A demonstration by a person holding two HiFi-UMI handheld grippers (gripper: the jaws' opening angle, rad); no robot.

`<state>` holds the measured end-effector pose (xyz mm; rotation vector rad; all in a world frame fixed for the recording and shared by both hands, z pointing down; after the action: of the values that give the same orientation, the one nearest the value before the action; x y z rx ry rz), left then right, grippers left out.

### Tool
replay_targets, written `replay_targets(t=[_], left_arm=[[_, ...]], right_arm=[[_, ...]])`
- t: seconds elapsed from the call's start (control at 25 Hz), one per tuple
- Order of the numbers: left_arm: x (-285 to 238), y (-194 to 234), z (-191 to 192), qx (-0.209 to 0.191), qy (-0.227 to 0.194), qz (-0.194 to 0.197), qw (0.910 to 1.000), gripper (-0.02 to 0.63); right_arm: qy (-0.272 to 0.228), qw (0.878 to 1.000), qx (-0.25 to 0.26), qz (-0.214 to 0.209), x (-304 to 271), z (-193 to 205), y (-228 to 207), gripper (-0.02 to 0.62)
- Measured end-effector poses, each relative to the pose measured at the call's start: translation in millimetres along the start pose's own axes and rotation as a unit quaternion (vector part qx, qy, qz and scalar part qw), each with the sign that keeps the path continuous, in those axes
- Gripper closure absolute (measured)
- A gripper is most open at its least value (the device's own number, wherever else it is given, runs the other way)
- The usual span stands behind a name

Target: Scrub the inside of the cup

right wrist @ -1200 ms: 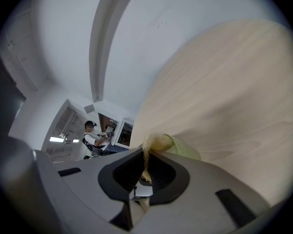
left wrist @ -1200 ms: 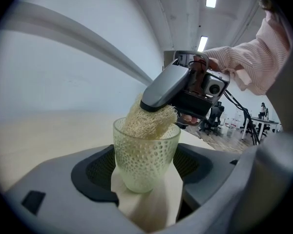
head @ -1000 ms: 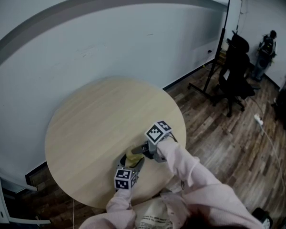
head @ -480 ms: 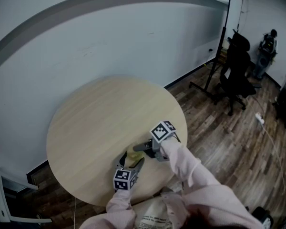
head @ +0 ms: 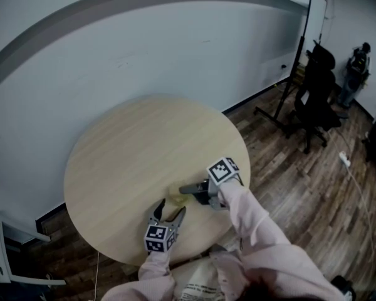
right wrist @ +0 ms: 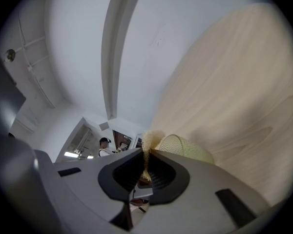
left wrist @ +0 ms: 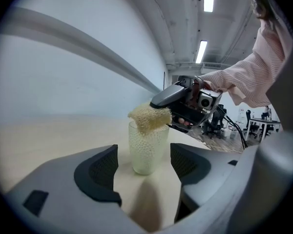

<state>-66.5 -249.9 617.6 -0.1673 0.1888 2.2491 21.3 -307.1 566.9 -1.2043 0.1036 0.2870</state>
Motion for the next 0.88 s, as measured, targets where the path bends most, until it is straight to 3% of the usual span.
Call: replay_targets(t=[0.24,0.36,0.44,0.6,0.88], left_arm=[[14,1,-14,-0.003,-0.016,-0.020,0.9997,0.353],[19,-1,-24,-0.008,-0.025,-0.025,0.9993,0.400],[22,-3,-30,-0.011,-0.029,-0.028,0.9991,0.404],[29,-6,-40,-0.009,-0.034,-0.040,0.9986,0.458],[37,-20,-53,-0.002,-0.036,-0.063,0.9974,0.487]], right_arm=[[-0.027,0.998,0.046,-0.028,12,0,9,0.568],[-0.040,0.992,0.082,-0.090,11,4,24,0.568],[-0.061,0.988,0.078,-0.115,13,7,30,0.568],[-0.103,0.986,0.071,-0.108,21,16,31,0.568],[-0.159,0.973,0.144,-0.083,34,23,44,0.566]])
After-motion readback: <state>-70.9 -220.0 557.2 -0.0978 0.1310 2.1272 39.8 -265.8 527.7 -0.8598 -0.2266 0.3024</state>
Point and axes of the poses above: the fingertips, and each gripper's own axes: x backward along the fingers, y to its left, z out of its underside, the point moved 4 cm from there along x, backward along the fingers, and after that the axes turned 8 degrees about -y, right-handed, at the moved point
